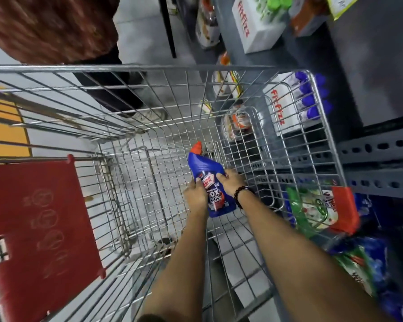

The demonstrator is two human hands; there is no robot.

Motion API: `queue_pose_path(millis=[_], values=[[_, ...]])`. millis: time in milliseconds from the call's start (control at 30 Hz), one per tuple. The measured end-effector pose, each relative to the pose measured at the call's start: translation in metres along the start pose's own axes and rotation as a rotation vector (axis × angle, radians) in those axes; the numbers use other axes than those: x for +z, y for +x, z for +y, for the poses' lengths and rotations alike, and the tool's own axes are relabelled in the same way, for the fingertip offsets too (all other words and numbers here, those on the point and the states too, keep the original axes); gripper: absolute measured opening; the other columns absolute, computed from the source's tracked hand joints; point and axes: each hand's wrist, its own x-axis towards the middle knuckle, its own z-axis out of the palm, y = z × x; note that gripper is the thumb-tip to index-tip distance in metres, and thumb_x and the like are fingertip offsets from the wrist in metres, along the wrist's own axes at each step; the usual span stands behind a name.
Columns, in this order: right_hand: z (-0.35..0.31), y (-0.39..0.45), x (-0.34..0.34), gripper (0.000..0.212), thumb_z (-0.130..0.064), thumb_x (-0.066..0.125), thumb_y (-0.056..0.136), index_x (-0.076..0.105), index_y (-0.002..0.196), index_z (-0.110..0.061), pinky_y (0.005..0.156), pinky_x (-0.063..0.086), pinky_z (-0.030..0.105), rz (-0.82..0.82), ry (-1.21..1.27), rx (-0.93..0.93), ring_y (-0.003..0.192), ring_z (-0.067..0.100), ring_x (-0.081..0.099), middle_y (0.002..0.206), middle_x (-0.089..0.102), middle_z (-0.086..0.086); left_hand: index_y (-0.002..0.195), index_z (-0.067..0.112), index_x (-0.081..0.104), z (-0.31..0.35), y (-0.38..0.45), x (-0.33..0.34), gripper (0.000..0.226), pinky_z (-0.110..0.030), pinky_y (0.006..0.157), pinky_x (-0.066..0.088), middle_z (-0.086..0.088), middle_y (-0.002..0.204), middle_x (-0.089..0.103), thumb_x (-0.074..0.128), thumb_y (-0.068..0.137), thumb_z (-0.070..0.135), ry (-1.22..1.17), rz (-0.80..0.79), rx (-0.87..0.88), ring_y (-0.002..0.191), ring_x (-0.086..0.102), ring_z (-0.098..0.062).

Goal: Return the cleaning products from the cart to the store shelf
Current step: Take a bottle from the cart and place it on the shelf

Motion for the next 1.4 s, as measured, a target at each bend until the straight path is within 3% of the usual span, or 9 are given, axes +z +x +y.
queue_pose_path(millis=[400,500,567,700,833,967,1100,1300,1400], values=[[-0.014,-0.118,-0.047,0.035,-0.019,0.05,0.092,0.05,0.118,0.005,0.099,0.045,0.052,-0.008,0.389,-0.111,0.098,0.03,0.06,0.122,0.059,0.024,0.107,0.009,0.052,0.069,-0.083,-0.052,0.031,-0.029,0.061,0.047,-0.009,0.097,0.06,0.051,0.089,0.035,0.195,-0.366,0.128,0.081,0.056,-0.021],[-0.02,-0.19,-0.079,0.035,-0.019,0.047,0.093,0.046,0.122,0.001,0.071,0.054,0.037,0.006,0.594,-0.217,0.081,0.019,0.063,0.104,0.064,0.014,0.095,0.017,0.056,0.105,-0.143,-0.057,0.023,-0.03,0.067,0.047,-0.007,0.093,0.062,0.051,0.089,0.038,0.258,-0.572,0.255,0.082,0.059,-0.023],[-0.015,-0.243,-0.103,0.035,-0.02,0.047,0.093,0.045,0.119,0.002,0.057,0.049,0.027,0.053,0.682,-0.3,0.089,0.029,0.063,0.112,0.059,0.03,0.087,0.022,0.06,0.127,-0.193,-0.053,0.019,-0.026,0.064,0.045,0.0,0.084,0.065,0.049,0.09,0.037,0.312,-0.74,0.362,0.069,0.06,-0.016],[0.006,-0.363,-0.156,0.004,-0.025,0.051,0.09,0.052,0.093,-0.023,0.052,0.045,0.02,0.178,0.749,-0.506,0.071,0.016,0.054,0.091,0.062,0.001,0.088,0.021,0.066,0.162,-0.298,-0.035,0.015,-0.022,0.059,0.052,0.011,0.069,0.073,0.053,0.088,0.028,0.402,-1.069,0.527,0.059,0.064,-0.006],[0.039,-0.492,-0.195,0.006,-0.019,0.055,0.086,0.052,0.09,-0.023,0.048,0.054,0.024,0.41,0.782,-0.71,0.063,0.006,0.064,0.077,0.069,-0.008,0.076,0.022,0.066,0.174,-0.417,-0.017,0.018,-0.012,0.045,0.048,0.012,0.057,0.068,0.053,0.087,0.024,0.461,-1.348,0.674,0.046,0.059,0.0],[0.07,-0.609,-0.197,0.036,-0.038,0.074,0.066,0.055,0.091,-0.021,0.041,0.052,0.02,0.576,0.741,-0.865,0.065,0.002,0.065,0.08,0.068,-0.01,0.073,0.028,0.065,0.161,-0.52,-0.015,0.007,-0.009,0.038,0.041,0.014,0.049,0.057,0.059,0.074,0.032,0.473,-1.658,0.742,0.036,0.043,0.004],[0.111,-0.685,-0.177,0.061,-0.054,0.077,0.053,0.053,0.097,-0.02,0.042,0.054,0.019,0.749,0.707,-0.908,0.064,0.0,0.066,0.076,0.071,-0.014,0.084,0.025,0.059,0.129,-0.585,-0.012,0.004,-0.016,0.042,0.051,0.013,0.059,0.065,0.058,0.08,0.024,0.527,-1.865,0.797,0.042,0.053,0.002],[0.207,-0.725,-0.149,0.061,-0.051,0.077,0.057,0.051,0.103,-0.019,0.05,0.058,0.024,0.883,0.802,-0.789,0.074,0.001,0.067,0.083,0.072,-0.015,0.086,0.027,0.059,0.047,-0.631,0.01,0.013,-0.021,0.049,0.055,0.014,0.056,0.065,0.058,0.074,0.029,0.711,-2.01,0.78,0.048,0.058,0.001],[0.273,-0.727,-0.135,0.024,-0.024,0.068,0.077,0.053,0.097,-0.022,0.055,0.058,0.023,0.919,0.874,-0.69,0.081,0.002,0.068,0.088,0.073,-0.013,0.093,0.024,0.059,-0.015,-0.638,0.036,0.012,-0.029,0.063,0.057,0.01,0.073,0.068,0.056,0.082,0.021,0.825,-2.027,0.724,0.064,0.062,-0.006]])
